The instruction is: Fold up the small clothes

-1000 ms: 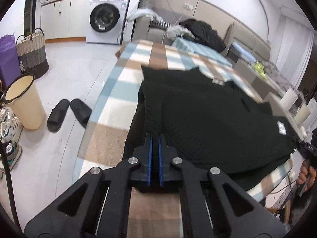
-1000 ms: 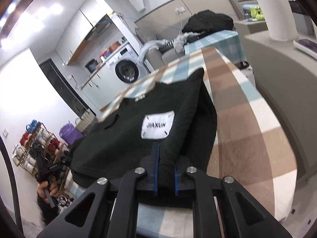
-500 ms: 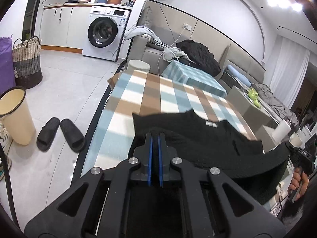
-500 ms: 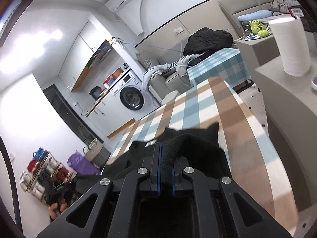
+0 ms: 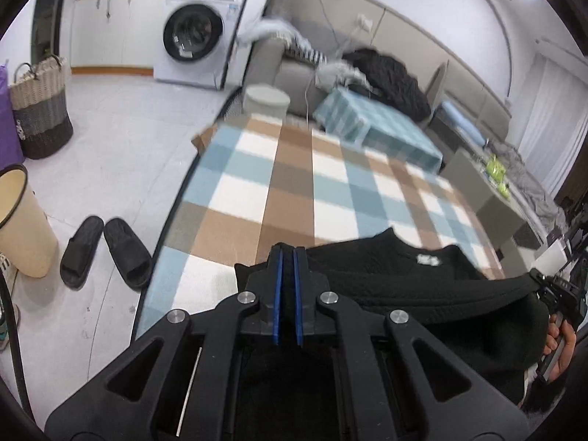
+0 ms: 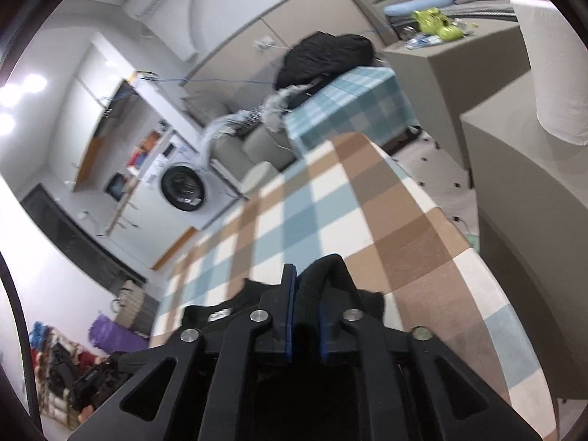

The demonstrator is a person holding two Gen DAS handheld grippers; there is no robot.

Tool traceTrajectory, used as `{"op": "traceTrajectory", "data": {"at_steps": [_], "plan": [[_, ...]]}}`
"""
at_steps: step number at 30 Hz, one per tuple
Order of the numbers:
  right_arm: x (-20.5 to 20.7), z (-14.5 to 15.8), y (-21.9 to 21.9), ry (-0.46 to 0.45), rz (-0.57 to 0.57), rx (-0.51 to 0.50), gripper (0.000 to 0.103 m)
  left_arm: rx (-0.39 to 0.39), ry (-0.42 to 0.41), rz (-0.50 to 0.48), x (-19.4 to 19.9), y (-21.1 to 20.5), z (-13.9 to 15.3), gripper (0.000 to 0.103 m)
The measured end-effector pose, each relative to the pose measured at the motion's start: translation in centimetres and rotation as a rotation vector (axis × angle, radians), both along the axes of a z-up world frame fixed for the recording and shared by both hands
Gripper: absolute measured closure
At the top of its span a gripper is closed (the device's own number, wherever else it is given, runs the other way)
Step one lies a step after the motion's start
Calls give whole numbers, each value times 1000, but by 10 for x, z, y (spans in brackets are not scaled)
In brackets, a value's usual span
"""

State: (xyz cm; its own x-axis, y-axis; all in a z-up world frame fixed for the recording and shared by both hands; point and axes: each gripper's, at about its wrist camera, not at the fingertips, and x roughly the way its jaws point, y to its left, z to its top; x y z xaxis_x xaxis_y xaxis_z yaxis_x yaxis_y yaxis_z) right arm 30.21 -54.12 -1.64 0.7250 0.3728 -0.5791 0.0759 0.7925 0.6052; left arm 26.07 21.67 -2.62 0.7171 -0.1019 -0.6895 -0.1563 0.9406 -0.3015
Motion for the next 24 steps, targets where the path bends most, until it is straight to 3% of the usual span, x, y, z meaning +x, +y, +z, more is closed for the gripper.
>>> {"op": "traceTrajectory", "data": {"at_steps": [1,3,6,8,11,14,17,24], "plan": [[3,-3,-1,19,-9,-14,70,5,20,5,4,1,-4,99],[1,-7,-6,23,-28,-24,58,31,49,23,6,4,-12,91],[-7,-7,-12,22,-10,-101,58,63,75,40,-2,10,-23,85],[-15,-8,-13,26,19,-133,58,65,83,41,-9,13,-29,75],[-17,-11,-7,49,82,-207,58,82,91,21,-14,10,-35,67],[-18,-15,2,56,130,-238,49,89,85,2,-17,3,-36,62],[-10,-19,11,58,138,-280,49,102,88,-22,-10,-5,-37,52],[13,-31,21,100,138,-272,49,148,162,-53,22,-20,-55,52]]}}
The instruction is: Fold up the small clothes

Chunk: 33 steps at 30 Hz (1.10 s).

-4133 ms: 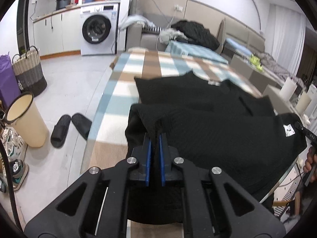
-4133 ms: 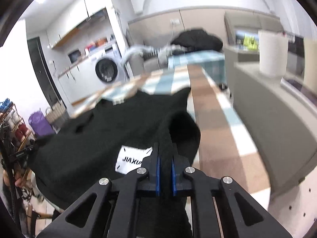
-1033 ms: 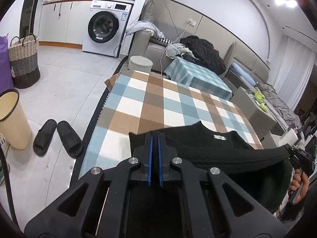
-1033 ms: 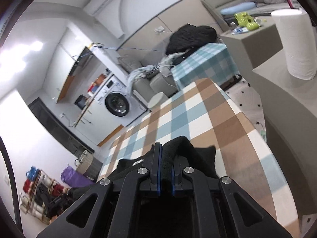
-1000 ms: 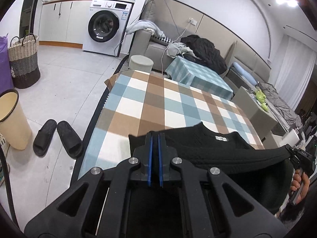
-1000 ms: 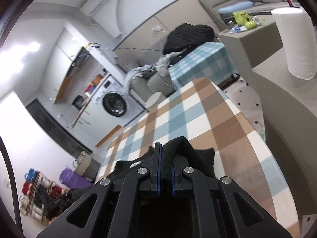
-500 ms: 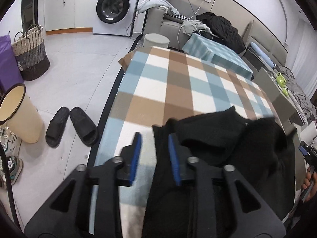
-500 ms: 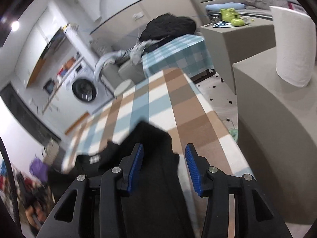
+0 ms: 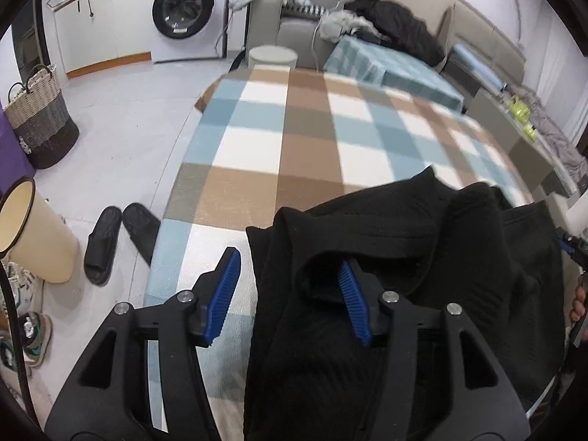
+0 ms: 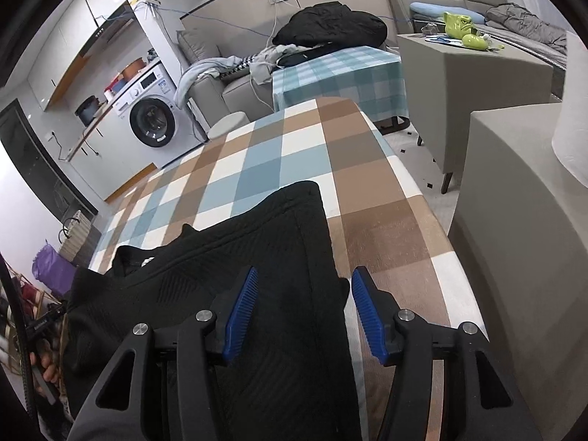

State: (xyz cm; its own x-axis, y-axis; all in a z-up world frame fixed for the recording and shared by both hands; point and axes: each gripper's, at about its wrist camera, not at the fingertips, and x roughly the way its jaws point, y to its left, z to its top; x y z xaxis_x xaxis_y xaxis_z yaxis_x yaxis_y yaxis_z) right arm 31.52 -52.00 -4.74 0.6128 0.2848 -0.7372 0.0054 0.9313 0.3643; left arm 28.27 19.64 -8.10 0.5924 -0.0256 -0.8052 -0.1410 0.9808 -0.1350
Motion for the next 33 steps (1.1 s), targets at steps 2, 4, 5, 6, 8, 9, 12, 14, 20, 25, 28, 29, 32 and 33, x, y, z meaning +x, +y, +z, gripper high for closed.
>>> {"op": "traceTrajectory", "data": {"at_steps": [2,4,5,6,8,9,12,14,20,25,28,29,32,33], "plan": [[2,0,2,3,8,1,49,17,17,-6,6,-3,-5,52],[2,1,5,1,15,-17,49,21,8,-30,6,-7,-4,52],[2,0,4,5,17,-20,49,32,8,-43,5,-10,-3,52],[2,0,4,12,18,-17,49,47,17,-54,5,-12,-1,52],[1,0,2,21,12,-17,49,55,-5,-93,-3,-15,7,52],[0,0,1,21,11,-17,49,36,-21,-111,-6,-15,11,52],[-2,0,-2,23,4,-14,48,-43,-35,-169,-5,-18,20,52],[-1,-1,-2,33,-3,-9,48,8,12,-213,-2,-32,20,52],[-5,-2,-1,37,-2,-8,48,-11,45,-252,-19,-37,10,52],[-5,-5,0,50,-2,-10,48,-39,57,-290,-16,-41,2,52],[-4,-7,3,47,0,-6,48,-54,-45,-272,-3,-44,17,52],[-4,-7,3,45,0,-7,48,-50,-85,-254,1,-43,22,51],[-3,-6,5,47,0,-16,48,-37,-136,-151,14,-28,33,51],[-3,-5,5,47,1,-21,48,-48,-131,-130,16,-21,33,51]]}}
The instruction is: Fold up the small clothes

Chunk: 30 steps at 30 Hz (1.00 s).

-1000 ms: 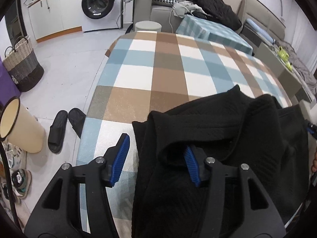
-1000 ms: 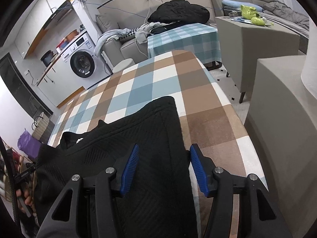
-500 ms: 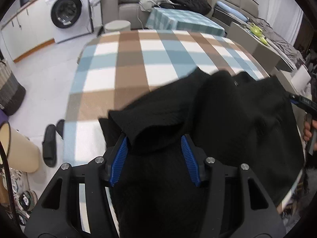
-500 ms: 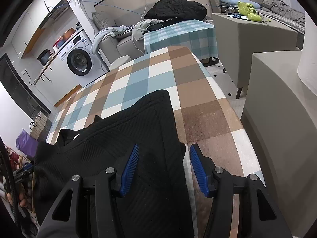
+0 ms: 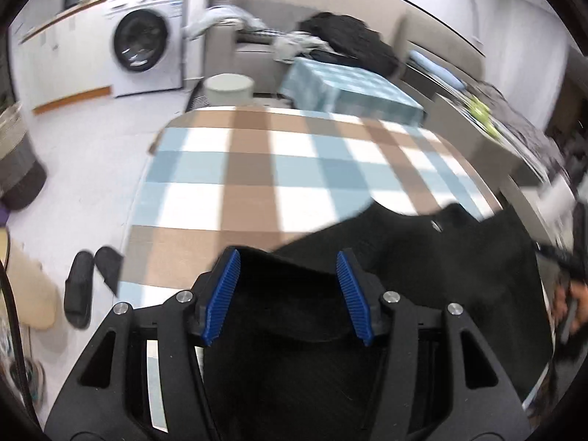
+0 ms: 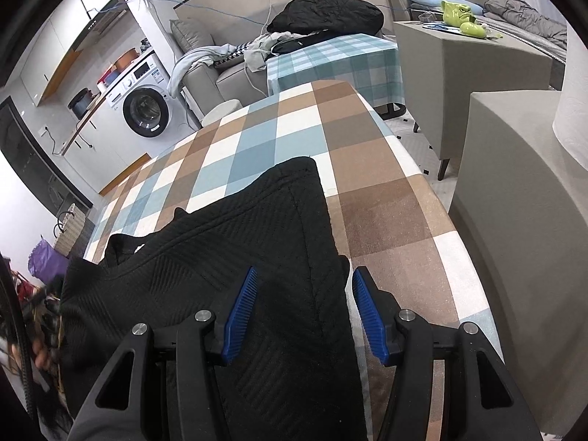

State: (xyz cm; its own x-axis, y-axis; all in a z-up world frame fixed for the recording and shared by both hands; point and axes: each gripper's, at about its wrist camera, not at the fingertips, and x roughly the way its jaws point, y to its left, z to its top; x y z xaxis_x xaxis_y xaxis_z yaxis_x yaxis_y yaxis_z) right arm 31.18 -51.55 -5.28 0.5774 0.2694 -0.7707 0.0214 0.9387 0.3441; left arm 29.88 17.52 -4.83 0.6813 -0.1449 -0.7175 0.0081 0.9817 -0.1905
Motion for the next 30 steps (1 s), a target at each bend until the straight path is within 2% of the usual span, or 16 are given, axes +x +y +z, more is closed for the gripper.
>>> {"op": "traceTrajectory", "data": {"at_steps": [3,7,10,12,16,20,23,26,30], "plan": [[-3,3,-3,-8,-1,-13,48,-23,31,48,-6,18,-1,51],[-6,2,-10,-4,-23,-6,47,6,47,60,-31,30,-5,51],[-5,-3,-12,10,-30,1,47,4,64,32,-54,28,-14,51],[-5,-4,-10,16,-23,3,47,28,105,-31,-60,15,-24,51],[-2,-4,-4,17,-10,-5,47,110,164,-107,-49,-18,-40,51],[-1,2,0,3,-2,-14,47,153,147,-150,-18,-37,-41,51],[0,4,-1,0,-15,-12,47,151,92,-56,12,-26,-35,51],[2,3,0,6,-16,-37,47,149,90,77,27,-5,-33,51],[4,-2,-1,22,-7,-60,47,85,125,82,25,14,-37,51]]}}
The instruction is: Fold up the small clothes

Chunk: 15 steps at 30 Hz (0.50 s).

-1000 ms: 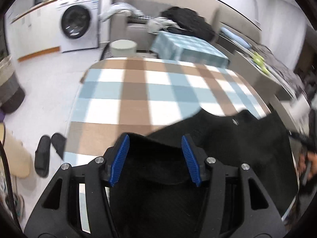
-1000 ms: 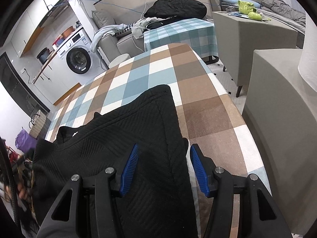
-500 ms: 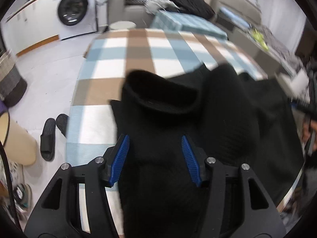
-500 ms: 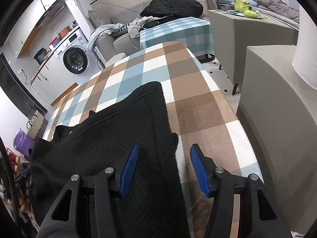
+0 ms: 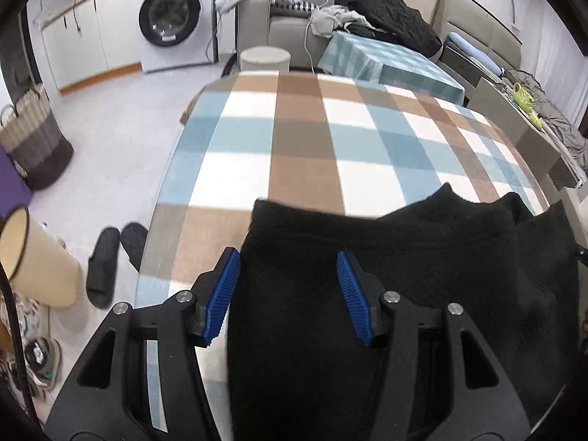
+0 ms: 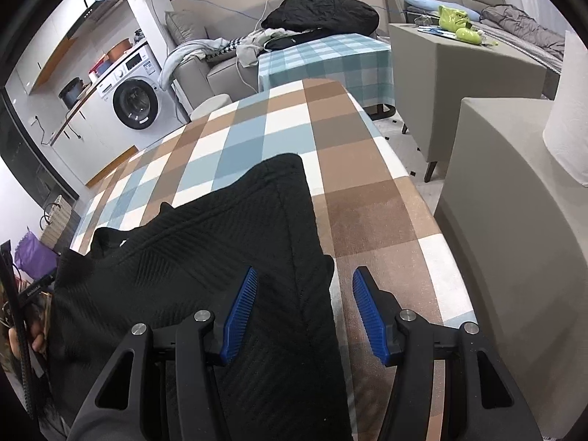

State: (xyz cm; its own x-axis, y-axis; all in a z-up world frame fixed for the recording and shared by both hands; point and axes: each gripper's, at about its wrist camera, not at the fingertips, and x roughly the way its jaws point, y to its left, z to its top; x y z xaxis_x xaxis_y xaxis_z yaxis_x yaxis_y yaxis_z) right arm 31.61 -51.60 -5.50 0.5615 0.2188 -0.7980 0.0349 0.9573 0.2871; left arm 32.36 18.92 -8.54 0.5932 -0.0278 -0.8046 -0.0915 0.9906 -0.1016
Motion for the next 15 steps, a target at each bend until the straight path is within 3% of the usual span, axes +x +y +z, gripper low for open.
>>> {"op": "traceTrajectory", "data": {"at_steps": [4,9,10,11,13,15], "plan": [[6,-2,0,8,-2,8,47,-49,25,-32,2,5,-5,42],[12,-1,5,5,13,21,47,-55,1,-42,15,5,-11,43],[14,-1,6,5,14,22,47,-56,-9,-38,17,6,-12,56],[15,-1,6,5,13,23,47,-63,-14,-30,19,7,-13,78],[18,-1,6,5,-5,15,47,-95,-27,-25,19,12,-13,95],[24,0,4,6,-33,23,47,-101,-62,-19,14,15,-8,98]]}}
